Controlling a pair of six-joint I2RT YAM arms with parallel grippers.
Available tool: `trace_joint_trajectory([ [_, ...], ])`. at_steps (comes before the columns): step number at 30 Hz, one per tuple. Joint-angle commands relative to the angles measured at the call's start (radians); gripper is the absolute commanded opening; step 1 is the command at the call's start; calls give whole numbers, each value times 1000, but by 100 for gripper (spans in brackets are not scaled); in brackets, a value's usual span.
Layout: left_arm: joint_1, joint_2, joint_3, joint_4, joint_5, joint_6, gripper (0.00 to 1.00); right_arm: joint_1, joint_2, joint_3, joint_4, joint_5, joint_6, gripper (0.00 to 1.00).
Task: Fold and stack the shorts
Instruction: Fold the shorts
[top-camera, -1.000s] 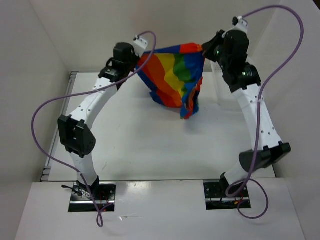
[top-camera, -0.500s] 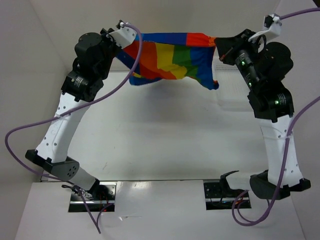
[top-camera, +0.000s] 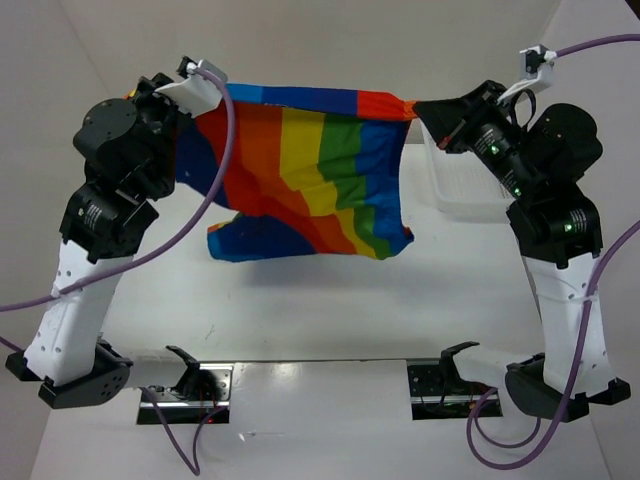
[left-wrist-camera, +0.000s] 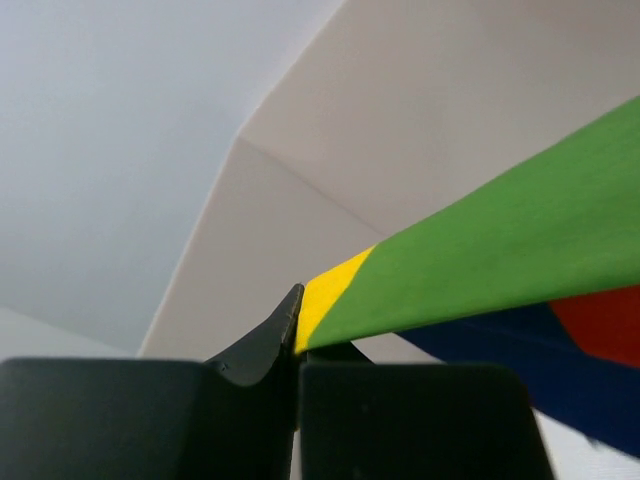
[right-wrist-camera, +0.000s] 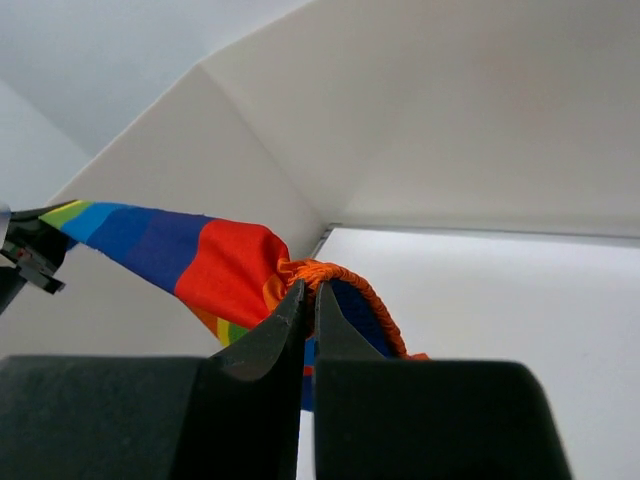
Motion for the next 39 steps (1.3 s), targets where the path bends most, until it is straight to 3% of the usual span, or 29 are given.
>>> trace_joint_trajectory([
  [1,27,3,11,53,-174,80,0,-26,-42,-36,23,5,36,0],
  [8,99,174,-73,64,-29,17,0,-26,70,-239,155,30,46,0],
  [13,181,407,-72,105,94,-88,0,-26,218,-302,233,137,-14,0],
  [21,234,738,132,105,160,-184,0,-57,451,-304,385,116,-47,0],
  [25,263,908,364,64,160,-230,0,-57,588,-221,399,116,-47,0],
  [31,264,1062,695,-195,200,-331,0,-88,637,-240,437,59,-16,0],
  [33,264,1035,671,-234,220,-340,0,-88,602,-289,449,41,-42,0],
  [36,241,892,513,-259,282,-360,0,-88,526,-360,445,28,-98,0],
  [39,163,566,40,-213,268,-313,0,-88,434,-476,411,18,-158,0],
])
